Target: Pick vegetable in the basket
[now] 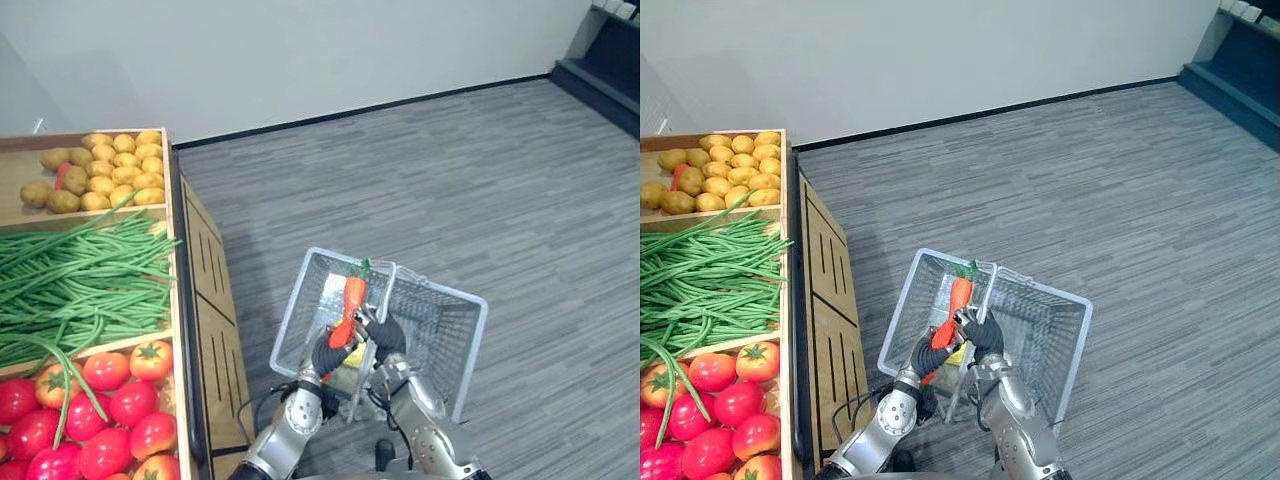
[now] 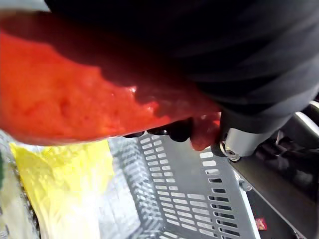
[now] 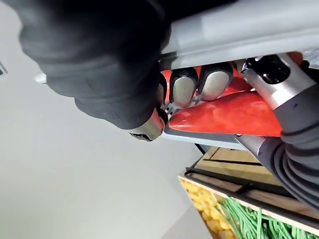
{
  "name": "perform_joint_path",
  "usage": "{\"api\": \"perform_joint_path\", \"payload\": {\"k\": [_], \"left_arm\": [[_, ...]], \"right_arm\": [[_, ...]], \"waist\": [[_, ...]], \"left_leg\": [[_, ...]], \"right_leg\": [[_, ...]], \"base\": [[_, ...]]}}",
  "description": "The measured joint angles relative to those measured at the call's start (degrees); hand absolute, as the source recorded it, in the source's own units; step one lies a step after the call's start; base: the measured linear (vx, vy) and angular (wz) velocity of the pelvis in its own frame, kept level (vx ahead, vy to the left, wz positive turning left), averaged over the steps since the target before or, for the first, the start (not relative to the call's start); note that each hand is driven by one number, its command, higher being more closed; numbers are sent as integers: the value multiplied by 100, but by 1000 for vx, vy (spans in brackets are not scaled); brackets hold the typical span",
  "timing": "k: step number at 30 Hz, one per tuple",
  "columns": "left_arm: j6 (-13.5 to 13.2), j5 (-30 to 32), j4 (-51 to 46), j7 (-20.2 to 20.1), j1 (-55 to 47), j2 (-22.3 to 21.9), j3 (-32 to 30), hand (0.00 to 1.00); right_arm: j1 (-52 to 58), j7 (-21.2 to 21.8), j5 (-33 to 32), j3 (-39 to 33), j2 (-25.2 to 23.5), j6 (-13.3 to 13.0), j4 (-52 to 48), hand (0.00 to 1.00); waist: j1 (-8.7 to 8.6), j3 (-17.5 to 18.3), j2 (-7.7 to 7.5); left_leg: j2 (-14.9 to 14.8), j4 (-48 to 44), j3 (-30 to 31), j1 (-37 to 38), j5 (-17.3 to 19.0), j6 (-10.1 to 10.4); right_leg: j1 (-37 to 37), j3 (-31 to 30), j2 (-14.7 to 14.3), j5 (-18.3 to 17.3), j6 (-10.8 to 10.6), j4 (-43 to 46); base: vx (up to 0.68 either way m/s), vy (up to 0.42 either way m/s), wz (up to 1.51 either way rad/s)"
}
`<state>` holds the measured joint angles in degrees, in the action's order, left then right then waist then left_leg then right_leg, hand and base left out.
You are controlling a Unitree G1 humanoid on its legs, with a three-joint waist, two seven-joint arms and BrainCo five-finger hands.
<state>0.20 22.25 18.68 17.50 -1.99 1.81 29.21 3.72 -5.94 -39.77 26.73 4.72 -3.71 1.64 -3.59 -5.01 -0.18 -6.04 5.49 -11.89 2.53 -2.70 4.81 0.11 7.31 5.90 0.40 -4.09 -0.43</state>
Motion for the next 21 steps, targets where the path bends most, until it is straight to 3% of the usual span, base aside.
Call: {"api": "perform_joint_path", "payload": {"k": [8, 21], "left_arm": [[178, 107, 263, 19, 347, 137, 244, 0], [178, 85, 389, 142, 480, 131, 245, 0]], "right_arm": [[-502, 137, -128, 712, 239, 2, -3, 100], [-392, 354, -52, 622, 231, 10, 16, 100]], "waist": [[-7, 24, -33], [-22, 45, -45]], "left_leg": [[3, -6, 65, -49, -50, -3], [2, -6, 74, 0, -54, 0]], "right_leg": [[55, 50, -27, 100, 48, -140], [151, 86, -75, 100, 50, -182]], "base": [[-16, -2, 4], [1, 0, 1]]}}
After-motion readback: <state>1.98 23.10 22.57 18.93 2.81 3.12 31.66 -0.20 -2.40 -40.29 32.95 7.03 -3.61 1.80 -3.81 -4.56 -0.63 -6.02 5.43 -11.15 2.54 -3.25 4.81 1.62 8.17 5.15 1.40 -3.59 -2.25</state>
